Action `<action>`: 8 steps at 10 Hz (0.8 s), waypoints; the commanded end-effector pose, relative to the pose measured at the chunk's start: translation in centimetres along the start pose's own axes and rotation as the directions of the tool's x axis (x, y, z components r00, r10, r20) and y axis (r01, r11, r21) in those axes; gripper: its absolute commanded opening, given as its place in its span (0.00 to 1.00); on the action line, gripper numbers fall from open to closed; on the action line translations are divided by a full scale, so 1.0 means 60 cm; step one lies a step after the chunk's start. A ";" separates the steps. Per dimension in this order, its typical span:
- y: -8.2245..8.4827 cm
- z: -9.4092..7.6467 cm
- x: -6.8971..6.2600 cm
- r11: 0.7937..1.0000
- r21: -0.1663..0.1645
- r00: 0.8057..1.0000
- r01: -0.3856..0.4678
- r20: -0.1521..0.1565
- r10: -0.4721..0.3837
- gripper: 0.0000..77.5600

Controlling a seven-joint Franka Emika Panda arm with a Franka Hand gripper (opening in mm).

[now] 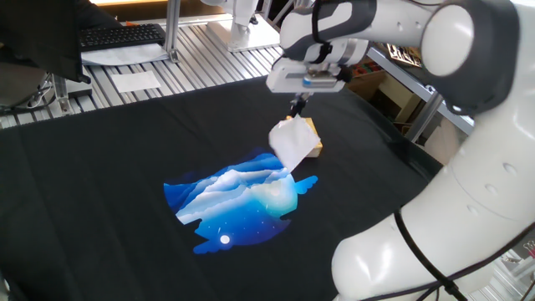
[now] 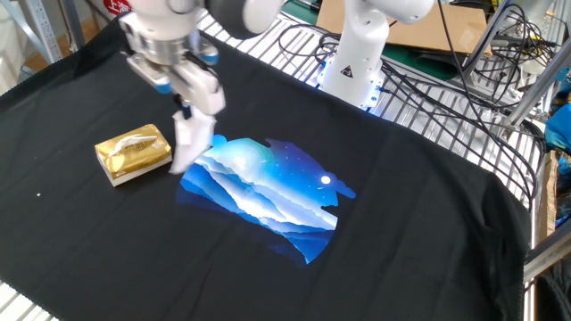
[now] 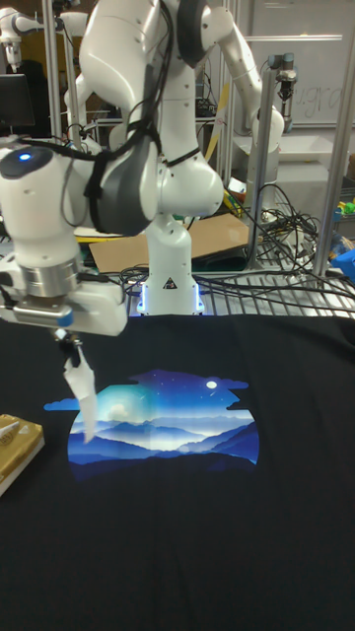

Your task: Pull out a napkin

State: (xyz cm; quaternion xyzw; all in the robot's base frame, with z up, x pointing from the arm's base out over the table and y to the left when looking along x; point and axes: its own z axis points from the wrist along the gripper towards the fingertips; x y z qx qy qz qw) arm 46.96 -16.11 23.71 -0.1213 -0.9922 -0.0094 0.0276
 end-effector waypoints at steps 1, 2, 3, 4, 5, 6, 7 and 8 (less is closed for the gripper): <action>0.025 0.012 0.023 0.999 -0.008 0.999 -0.039 -0.001 0.039 0.03; 0.030 0.015 0.027 0.999 -0.008 0.999 -0.047 -0.004 0.046 0.03; 0.032 0.019 0.029 0.999 -0.007 0.999 -0.046 -0.001 0.046 0.03; 0.032 0.019 0.028 0.999 -0.005 0.999 -0.047 0.001 0.047 0.03; 0.031 0.018 0.027 0.999 -0.003 0.999 -0.050 0.001 0.050 0.03; 0.031 0.017 0.025 0.999 -0.003 0.999 -0.050 0.001 0.050 0.03; 0.030 0.015 0.022 0.999 -0.002 0.999 -0.049 0.000 0.049 0.03; 0.030 0.015 0.022 0.999 -0.002 0.999 -0.049 0.000 0.049 0.03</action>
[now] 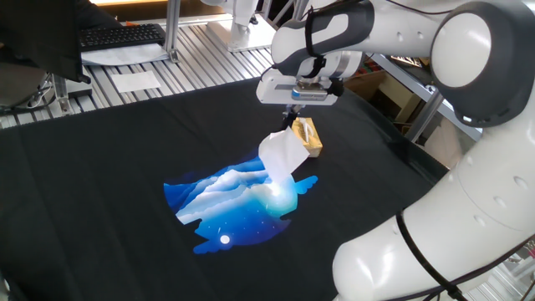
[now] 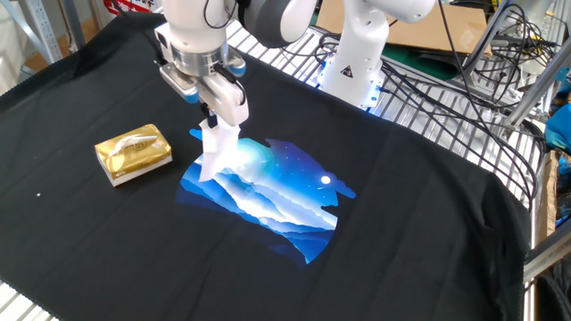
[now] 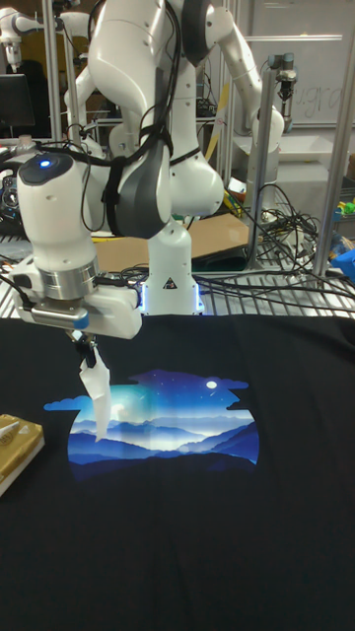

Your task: Pull out a napkin

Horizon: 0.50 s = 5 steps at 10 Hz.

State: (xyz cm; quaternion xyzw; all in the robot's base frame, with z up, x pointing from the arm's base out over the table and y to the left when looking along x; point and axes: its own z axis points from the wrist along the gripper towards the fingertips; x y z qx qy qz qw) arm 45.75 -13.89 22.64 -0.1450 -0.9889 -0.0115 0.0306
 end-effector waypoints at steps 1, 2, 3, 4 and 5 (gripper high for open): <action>-0.001 -0.007 -0.010 1.000 0.003 1.000 0.000 0.006 0.000 0.03; -0.002 -0.007 -0.011 1.000 0.003 1.000 0.000 0.006 0.000 0.03; -0.002 -0.007 -0.011 1.000 0.004 1.000 -0.001 0.007 0.001 0.03; -0.002 -0.008 -0.012 1.000 0.003 1.000 -0.002 0.007 0.002 0.03; -0.002 -0.008 -0.013 1.000 0.002 1.000 -0.001 0.007 0.001 0.03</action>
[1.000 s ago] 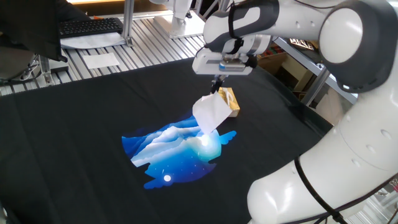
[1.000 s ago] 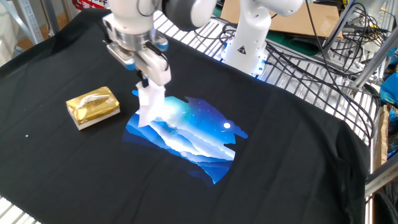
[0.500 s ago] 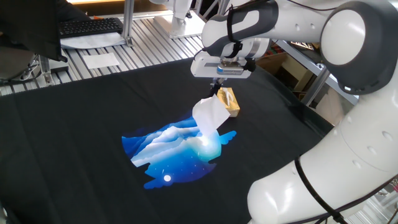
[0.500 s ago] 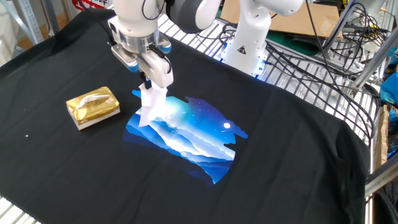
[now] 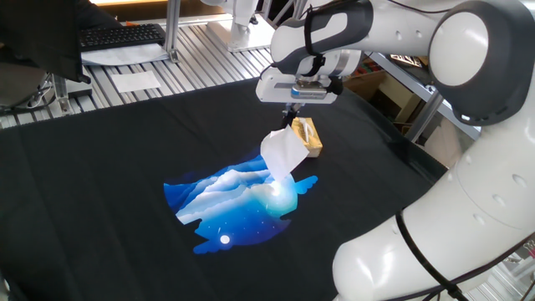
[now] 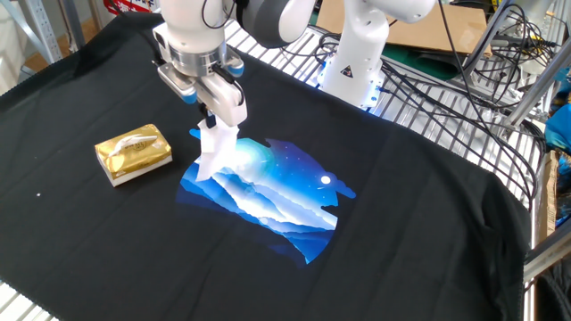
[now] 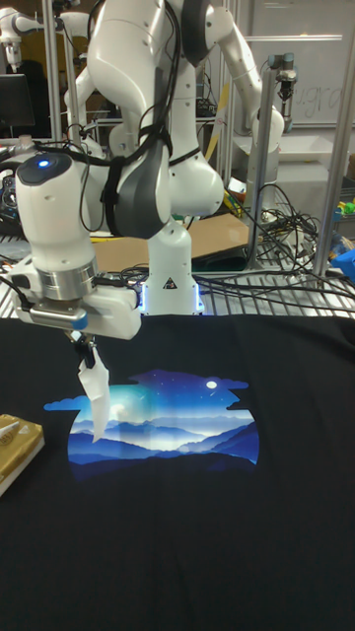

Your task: Pull out a napkin

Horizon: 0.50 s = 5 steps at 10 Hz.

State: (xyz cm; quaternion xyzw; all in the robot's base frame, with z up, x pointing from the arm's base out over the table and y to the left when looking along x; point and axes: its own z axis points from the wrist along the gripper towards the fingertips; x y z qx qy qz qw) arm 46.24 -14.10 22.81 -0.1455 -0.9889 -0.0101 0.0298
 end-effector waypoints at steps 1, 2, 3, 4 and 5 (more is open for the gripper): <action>-0.001 -0.005 -0.005 1.000 -0.001 1.000 0.000 0.005 0.000 0.03; -0.002 -0.005 -0.006 1.000 -0.001 1.000 0.000 0.005 0.000 0.03; -0.002 -0.005 -0.006 1.000 -0.001 1.000 0.001 0.005 -0.001 0.03; -0.002 -0.006 -0.007 1.000 -0.002 1.000 0.001 0.008 -0.001 0.03; -0.002 -0.006 -0.007 1.000 -0.006 1.000 -0.003 0.018 0.003 0.03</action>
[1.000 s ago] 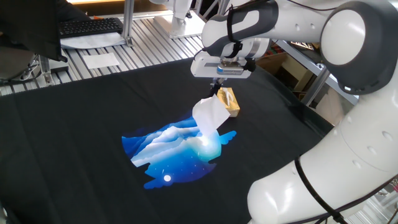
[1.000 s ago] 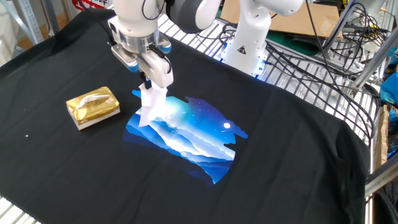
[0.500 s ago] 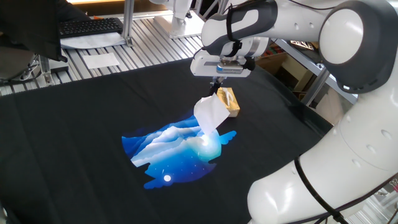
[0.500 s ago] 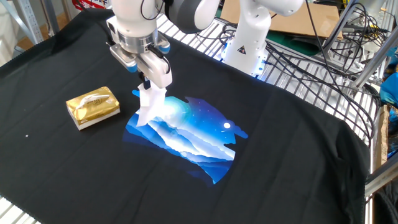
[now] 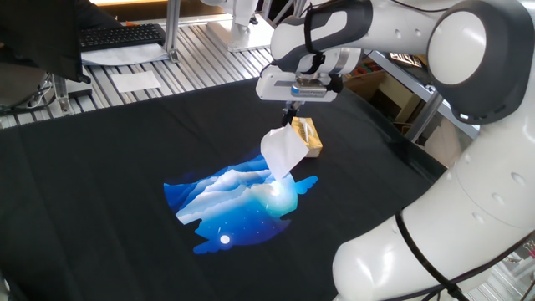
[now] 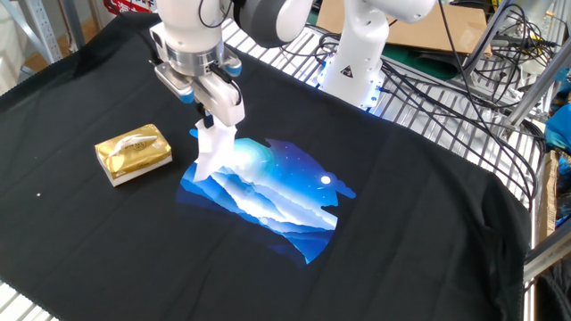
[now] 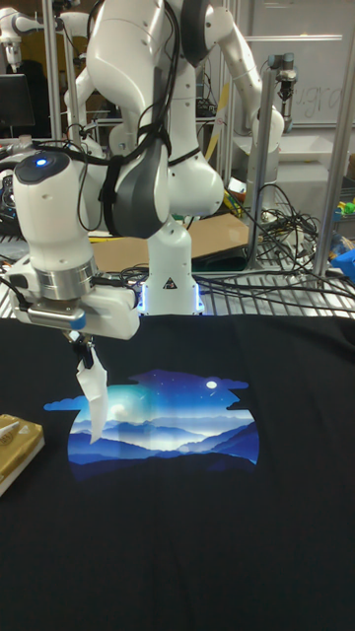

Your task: Pull out a napkin

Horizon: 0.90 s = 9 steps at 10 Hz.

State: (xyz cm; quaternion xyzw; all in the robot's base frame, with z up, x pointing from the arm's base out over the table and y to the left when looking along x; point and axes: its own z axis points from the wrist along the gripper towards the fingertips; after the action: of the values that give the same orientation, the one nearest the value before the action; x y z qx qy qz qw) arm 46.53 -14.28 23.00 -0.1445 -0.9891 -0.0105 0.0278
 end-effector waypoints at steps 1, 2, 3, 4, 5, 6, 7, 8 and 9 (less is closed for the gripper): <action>0.000 -0.002 -0.001 1.000 -0.001 1.000 -0.008 0.017 0.008 0.03; 0.000 -0.002 -0.002 1.000 -0.001 1.000 -0.007 0.021 0.007 0.03; 0.000 -0.002 -0.002 1.000 -0.002 1.000 -0.008 0.027 0.008 0.03; 0.000 -0.002 -0.003 1.000 -0.002 1.000 -0.007 0.028 0.007 0.03; 0.000 -0.002 -0.003 1.000 -0.005 0.999 -0.010 0.036 0.010 0.03; 0.000 -0.001 -0.003 1.000 -0.008 0.999 -0.010 0.040 0.010 0.03; 0.000 -0.001 -0.003 1.000 -0.009 0.999 -0.009 0.041 0.009 0.03; 0.000 -0.001 -0.003 1.000 -0.010 0.999 -0.009 0.044 0.010 0.03; 0.000 -0.001 -0.004 1.000 -0.011 0.999 -0.009 0.045 0.010 0.03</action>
State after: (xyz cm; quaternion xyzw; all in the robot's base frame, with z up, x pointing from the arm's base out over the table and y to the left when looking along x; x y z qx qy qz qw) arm 46.62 -14.29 22.88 -0.1489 -0.9887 -0.0114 0.0085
